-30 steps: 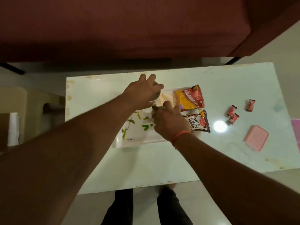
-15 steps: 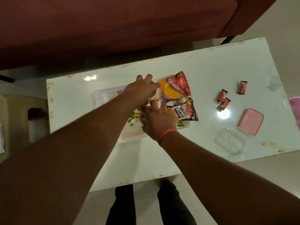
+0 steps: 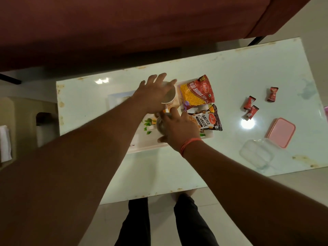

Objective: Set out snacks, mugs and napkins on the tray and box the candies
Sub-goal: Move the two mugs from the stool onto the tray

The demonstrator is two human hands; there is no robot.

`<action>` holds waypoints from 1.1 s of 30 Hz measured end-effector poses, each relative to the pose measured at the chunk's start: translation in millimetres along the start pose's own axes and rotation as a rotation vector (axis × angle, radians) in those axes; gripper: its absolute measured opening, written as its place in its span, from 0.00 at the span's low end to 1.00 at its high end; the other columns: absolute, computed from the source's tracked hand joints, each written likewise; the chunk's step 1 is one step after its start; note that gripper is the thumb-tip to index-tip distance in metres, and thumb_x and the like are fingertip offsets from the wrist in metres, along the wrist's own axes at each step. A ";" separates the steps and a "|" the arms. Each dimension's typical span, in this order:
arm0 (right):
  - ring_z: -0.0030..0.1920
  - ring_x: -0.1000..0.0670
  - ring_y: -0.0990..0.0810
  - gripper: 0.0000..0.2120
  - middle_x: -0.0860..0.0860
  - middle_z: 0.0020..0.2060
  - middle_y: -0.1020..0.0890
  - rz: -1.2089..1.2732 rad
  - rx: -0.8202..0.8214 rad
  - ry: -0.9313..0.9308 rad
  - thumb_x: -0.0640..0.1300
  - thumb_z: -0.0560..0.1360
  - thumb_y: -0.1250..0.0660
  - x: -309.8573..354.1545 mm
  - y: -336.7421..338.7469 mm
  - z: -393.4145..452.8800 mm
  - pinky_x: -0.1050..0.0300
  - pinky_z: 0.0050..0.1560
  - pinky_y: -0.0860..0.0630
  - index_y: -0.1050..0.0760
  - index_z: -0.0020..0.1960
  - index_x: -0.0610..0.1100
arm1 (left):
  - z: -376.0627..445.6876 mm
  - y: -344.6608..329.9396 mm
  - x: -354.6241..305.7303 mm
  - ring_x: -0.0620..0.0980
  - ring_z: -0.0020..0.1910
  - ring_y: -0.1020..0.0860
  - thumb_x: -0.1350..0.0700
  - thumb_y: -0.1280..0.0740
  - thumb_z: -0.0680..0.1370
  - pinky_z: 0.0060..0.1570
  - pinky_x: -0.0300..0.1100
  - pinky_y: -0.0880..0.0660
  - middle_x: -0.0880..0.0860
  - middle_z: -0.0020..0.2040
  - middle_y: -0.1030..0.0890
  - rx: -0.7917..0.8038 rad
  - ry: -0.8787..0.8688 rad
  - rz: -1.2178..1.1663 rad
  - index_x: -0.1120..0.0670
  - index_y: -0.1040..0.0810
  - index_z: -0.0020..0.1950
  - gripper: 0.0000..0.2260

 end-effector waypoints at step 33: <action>0.71 0.36 0.32 0.48 0.43 0.74 0.39 0.114 0.239 0.047 0.47 0.69 0.23 -10.8 51.7 106.7 0.44 0.67 0.29 0.48 0.80 0.51 | -47.2 -57.2 51.1 0.54 0.61 0.22 0.61 0.39 0.81 0.64 0.50 0.25 0.54 0.62 0.20 -0.254 0.774 -1.300 0.53 0.21 0.63 0.13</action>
Point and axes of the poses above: each hand's wrist, its own z-axis towards the middle knuckle, its own y-axis out of the back of the hand, x = y × z, the point moved 5 cm from there along z, towards the middle knuckle
